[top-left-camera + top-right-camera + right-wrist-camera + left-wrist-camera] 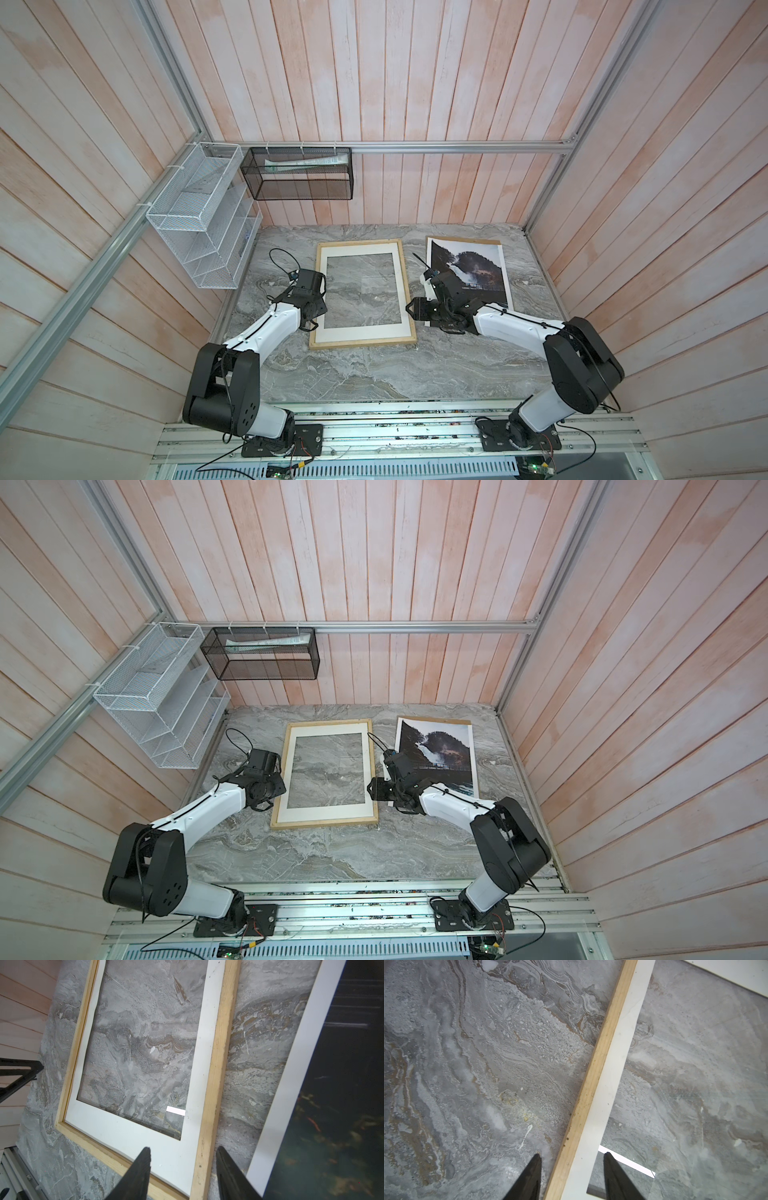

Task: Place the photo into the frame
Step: 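Press the white mat's edges down along the frame bars with both grippers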

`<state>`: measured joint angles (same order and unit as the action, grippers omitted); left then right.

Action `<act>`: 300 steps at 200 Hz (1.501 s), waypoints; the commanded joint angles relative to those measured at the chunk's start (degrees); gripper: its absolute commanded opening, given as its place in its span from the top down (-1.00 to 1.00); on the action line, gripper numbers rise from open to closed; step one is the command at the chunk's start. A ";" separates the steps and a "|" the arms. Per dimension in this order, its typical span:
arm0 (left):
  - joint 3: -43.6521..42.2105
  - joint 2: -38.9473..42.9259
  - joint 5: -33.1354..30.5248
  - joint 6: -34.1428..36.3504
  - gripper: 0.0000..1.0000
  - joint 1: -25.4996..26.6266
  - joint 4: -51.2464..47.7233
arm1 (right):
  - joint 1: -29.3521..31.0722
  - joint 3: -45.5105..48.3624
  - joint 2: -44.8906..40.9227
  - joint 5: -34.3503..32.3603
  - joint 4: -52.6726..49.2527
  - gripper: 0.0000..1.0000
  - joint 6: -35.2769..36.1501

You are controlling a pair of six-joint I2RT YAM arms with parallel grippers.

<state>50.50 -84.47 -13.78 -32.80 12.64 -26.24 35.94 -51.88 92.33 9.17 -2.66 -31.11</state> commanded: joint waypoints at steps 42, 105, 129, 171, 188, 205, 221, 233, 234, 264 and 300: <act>-1.43 -4.51 2.07 0.71 0.03 -0.27 1.73 | 2.93 -5.17 8.38 -3.24 -5.96 -0.02 2.20; -2.21 -7.81 3.37 1.51 0.12 -0.25 3.07 | 5.40 -7.51 12.38 -7.76 -9.18 0.05 2.13; -2.47 -8.73 3.95 1.77 0.14 -0.23 3.51 | 6.19 -8.03 13.54 -9.27 -10.71 0.14 2.42; -3.54 -9.75 4.79 2.08 0.18 -0.03 4.16 | 7.64 -8.30 15.04 -11.67 -13.88 0.25 2.81; -3.52 -10.40 5.16 2.21 0.23 0.15 4.09 | 8.30 -8.32 15.80 -12.66 -15.02 0.27 2.98; -3.02 -11.06 5.17 2.21 0.28 0.60 3.60 | 8.50 -8.80 16.72 -13.61 -16.08 0.29 3.08; -2.56 -11.59 5.26 2.30 0.31 1.35 3.32 | 8.68 -9.41 17.37 -13.98 -16.67 0.30 3.34; -2.35 -11.78 5.34 2.16 0.33 2.21 3.00 | 8.66 -9.68 17.61 -14.06 -16.98 0.30 3.41; -2.34 -11.78 5.34 2.19 0.33 2.30 2.98 | 8.68 -9.75 17.62 -14.07 -17.01 0.30 3.42; -1.90 -11.43 5.26 1.56 0.38 5.03 1.97 | 8.66 -8.73 15.77 -14.76 -17.56 0.31 3.67; -2.99 -10.40 6.59 0.02 0.47 8.41 2.23 | 8.52 -6.22 12.52 -14.97 -18.26 0.41 3.34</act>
<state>48.73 -93.45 -17.02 -31.03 16.71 -23.49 43.40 -61.47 104.81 -6.13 -15.42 -29.04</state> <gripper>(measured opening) 0.278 0.305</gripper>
